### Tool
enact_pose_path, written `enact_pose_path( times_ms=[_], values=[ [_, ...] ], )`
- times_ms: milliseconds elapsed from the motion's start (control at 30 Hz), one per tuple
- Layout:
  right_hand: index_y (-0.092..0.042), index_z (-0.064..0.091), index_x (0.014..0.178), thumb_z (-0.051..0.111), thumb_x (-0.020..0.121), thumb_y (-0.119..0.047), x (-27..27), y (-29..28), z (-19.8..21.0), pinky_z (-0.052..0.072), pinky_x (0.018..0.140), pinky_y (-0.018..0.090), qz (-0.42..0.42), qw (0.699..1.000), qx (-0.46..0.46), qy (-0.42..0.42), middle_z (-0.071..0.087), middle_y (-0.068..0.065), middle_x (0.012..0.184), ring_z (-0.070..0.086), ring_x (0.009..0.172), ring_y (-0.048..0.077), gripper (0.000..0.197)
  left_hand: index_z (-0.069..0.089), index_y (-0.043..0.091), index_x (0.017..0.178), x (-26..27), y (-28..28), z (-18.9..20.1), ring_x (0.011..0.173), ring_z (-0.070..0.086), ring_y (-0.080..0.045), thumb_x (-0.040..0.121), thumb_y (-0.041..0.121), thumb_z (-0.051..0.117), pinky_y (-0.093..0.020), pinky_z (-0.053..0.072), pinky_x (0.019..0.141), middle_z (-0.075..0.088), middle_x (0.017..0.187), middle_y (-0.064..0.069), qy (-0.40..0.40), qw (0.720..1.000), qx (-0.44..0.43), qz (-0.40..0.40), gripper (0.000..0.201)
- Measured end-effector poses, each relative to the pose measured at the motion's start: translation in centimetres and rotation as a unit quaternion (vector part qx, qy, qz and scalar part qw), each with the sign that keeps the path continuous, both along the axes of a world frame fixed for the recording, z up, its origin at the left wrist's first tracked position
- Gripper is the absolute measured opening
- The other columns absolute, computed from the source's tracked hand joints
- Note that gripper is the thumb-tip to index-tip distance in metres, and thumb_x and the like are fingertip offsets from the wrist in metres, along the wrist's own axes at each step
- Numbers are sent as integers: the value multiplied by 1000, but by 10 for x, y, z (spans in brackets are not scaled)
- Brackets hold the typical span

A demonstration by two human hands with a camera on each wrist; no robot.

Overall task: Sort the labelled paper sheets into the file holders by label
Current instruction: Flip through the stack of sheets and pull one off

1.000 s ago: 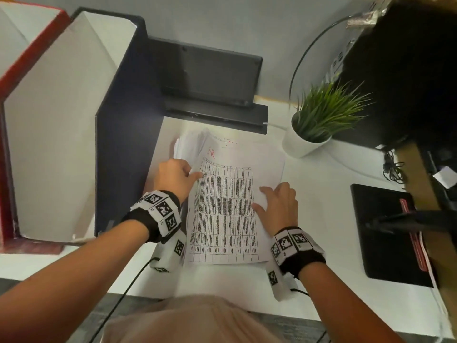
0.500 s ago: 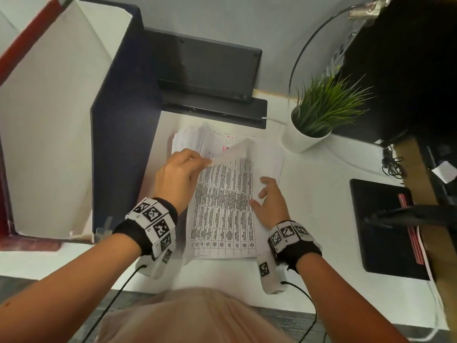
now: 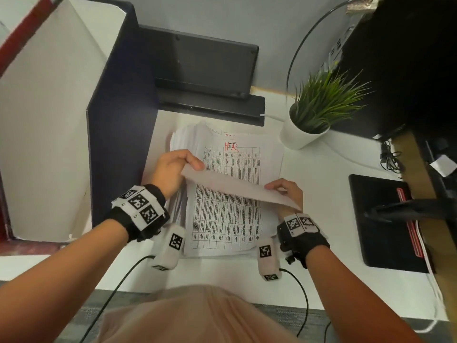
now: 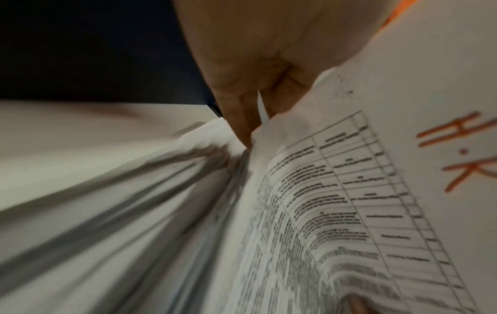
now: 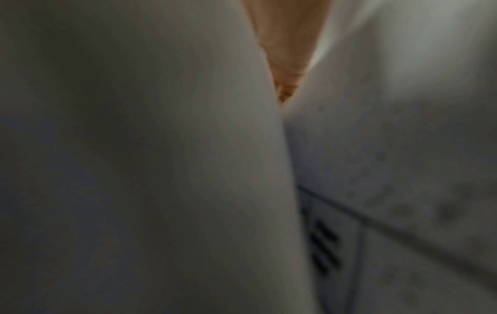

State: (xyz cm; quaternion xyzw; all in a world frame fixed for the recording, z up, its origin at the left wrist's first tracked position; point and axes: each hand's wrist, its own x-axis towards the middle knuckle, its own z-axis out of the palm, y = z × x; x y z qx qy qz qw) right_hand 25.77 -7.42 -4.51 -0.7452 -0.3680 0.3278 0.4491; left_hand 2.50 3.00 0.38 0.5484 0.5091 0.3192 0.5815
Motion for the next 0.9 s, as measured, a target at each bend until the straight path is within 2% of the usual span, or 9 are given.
enact_pose_path(
  times_ms=[133, 167, 233, 300, 433, 600, 733, 833, 900],
  values=[
    [-6, 59, 63, 56, 74, 18, -6, -4, -2, 43, 50, 8, -62, 992, 9, 107, 56, 6, 68, 55, 55, 4, 26, 57, 13, 82, 5, 25, -3, 84, 55, -24, 90, 10, 46, -35, 45, 76, 58, 85, -5, 155, 987, -43, 19, 14],
    [-5, 57, 59, 53, 73, 19, -5, -4, -2, 43, 46, 10, -81, 983, 10, 166, 56, 6, 65, 56, 51, 6, 28, 54, 14, 81, 7, 28, -2, 78, 55, -20, 90, 18, 54, -33, 45, 75, 56, 80, -1, 208, 977, -54, -6, 10],
    [-5, 58, 49, 53, 68, 16, -3, -3, -4, 44, 44, 14, -120, 961, 8, 249, 56, 6, 61, 56, 53, 16, 29, 52, 17, 69, 12, 32, -2, 66, 51, -10, 82, 31, 68, -28, 44, 69, 54, 71, 3, 299, 953, -36, -39, 25],
    [-15, 60, 41, 58, 60, 6, -4, -3, -8, 46, 52, 20, -123, 963, 0, 240, 56, 8, 64, 53, 59, 23, 28, 54, 16, 61, 16, 33, 0, 63, 52, -9, 72, 35, 77, -26, 45, 68, 56, 66, 2, 336, 941, 12, -32, 32],
    [-23, 63, 40, 59, 48, -9, -8, -6, -7, 43, 71, 33, -83, 983, -27, 163, 56, 13, 74, 52, 73, 25, 16, 67, 7, 71, 21, 31, 1, 75, 60, -18, 69, 29, 81, -28, 49, 73, 64, 76, -5, 371, 927, 60, -18, 25],
    [-21, 62, 38, 57, 75, -2, 6, 1, -11, 43, 58, 19, -85, 976, -106, 169, 55, -2, 55, 51, 57, 11, 42, 64, 6, 68, 18, 20, -2, 67, 59, -24, 83, 20, 69, -29, 47, 66, 62, 70, -8, 363, 924, 118, -12, 20],
    [-21, 59, 35, 52, 71, 11, 6, -1, -11, 41, 67, 30, -75, 981, -75, 160, 52, 3, 59, 49, 66, 21, 49, 53, 8, 62, 14, 6, -6, 58, 53, -24, 95, 20, 49, -35, 50, 61, 51, 60, -3, 374, 905, 192, -61, 35],
    [-22, 58, 35, 49, 68, 17, 6, -3, -12, 37, 67, 31, -63, 986, -49, 148, 49, 4, 60, 47, 67, 21, 52, 66, 0, 106, 13, -2, -11, 90, 56, -31, 94, 8, 48, -40, 50, 73, 60, 95, -14, 347, 879, 322, -53, 22],
    [-21, 55, 40, 48, 69, 19, 7, -3, -11, 35, 63, 27, -65, 990, -39, 122, 48, 3, 59, 44, 61, 18, 50, 64, 3, 116, 12, -6, -11, 94, 54, -27, 89, -3, 53, -34, 48, 78, 58, 101, -14, 285, 875, 385, -63, 30]
  ],
)
